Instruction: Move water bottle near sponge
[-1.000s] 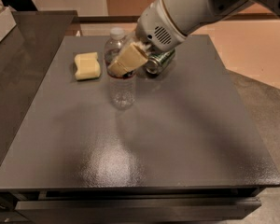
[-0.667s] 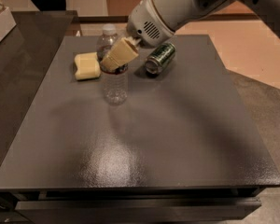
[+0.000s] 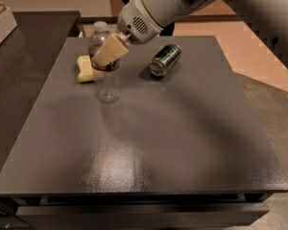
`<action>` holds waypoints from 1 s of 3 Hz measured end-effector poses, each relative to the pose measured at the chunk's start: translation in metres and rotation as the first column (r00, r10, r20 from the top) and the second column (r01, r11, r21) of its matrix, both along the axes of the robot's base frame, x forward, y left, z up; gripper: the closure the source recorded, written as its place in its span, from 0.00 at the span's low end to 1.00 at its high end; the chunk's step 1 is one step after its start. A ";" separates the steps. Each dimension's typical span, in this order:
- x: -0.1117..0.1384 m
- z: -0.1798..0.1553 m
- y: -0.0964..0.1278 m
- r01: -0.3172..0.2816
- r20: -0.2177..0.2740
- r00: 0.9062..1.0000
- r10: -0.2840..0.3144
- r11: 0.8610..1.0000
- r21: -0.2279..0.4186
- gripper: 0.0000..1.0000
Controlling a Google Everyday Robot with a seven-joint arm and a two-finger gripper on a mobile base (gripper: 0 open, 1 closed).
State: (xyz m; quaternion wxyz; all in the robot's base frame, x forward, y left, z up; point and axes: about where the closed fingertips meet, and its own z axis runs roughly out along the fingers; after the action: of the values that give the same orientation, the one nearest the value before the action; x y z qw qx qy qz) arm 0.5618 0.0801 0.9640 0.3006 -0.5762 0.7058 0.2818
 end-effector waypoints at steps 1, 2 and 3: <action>0.008 -0.002 0.011 0.001 -0.006 1.000 -0.001 1.000 0.008 1.00; 0.012 -0.006 0.020 0.007 -0.003 1.000 -0.007 1.000 0.005 0.84; 0.013 -0.010 0.025 0.014 -0.004 1.000 -0.014 1.000 0.003 0.61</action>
Offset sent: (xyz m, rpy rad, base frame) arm 0.0179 0.0270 -0.0096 0.0012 -0.0033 -0.0259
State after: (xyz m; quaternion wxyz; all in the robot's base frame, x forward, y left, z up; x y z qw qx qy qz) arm 0.5752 0.1055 0.9538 0.3019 -0.5703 0.7100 0.2819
